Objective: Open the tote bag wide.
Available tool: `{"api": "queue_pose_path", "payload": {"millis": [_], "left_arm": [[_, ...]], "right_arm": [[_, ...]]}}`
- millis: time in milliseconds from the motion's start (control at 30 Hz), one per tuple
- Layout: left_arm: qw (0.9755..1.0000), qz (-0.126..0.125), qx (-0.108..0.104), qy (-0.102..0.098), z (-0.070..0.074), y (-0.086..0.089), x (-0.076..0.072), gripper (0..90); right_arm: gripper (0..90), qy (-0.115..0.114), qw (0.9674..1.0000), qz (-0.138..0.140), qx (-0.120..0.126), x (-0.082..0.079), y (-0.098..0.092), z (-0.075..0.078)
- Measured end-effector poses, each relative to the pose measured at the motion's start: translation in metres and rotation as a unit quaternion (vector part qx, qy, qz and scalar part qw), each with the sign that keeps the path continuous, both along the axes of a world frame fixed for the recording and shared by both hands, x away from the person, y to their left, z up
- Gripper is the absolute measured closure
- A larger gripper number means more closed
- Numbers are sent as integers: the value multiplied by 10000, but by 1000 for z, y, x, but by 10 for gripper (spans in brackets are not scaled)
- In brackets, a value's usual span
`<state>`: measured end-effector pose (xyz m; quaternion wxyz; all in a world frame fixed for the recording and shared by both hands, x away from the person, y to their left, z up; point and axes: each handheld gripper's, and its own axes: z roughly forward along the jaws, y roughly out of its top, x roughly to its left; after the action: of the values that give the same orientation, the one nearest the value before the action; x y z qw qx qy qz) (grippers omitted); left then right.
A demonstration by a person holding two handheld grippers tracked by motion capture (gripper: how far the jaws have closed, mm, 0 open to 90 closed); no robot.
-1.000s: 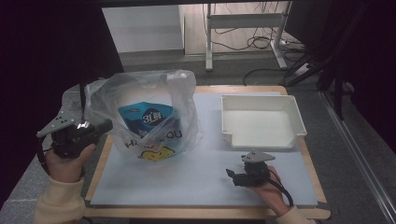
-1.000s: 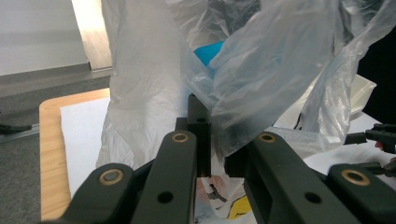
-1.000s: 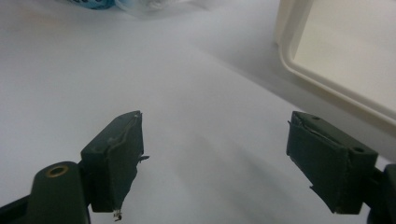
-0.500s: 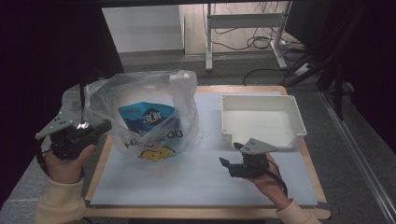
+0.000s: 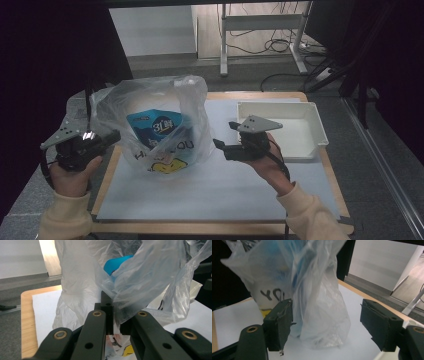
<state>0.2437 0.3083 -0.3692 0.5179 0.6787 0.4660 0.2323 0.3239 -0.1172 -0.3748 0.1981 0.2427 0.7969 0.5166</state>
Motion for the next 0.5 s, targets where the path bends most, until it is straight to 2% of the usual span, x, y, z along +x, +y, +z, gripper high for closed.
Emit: {"api": "queue_pose_path", "payload": {"millis": [200,500], "left_arm": [[10000,-10,-34,-17,0,0,-1,851],[10000,-39,-68,-24,0,1,-1,851]], "right_arm": [[272,-138,9998,161,-46,6,24,19],[272,-104,9996,260,39,14,44,25]]}}
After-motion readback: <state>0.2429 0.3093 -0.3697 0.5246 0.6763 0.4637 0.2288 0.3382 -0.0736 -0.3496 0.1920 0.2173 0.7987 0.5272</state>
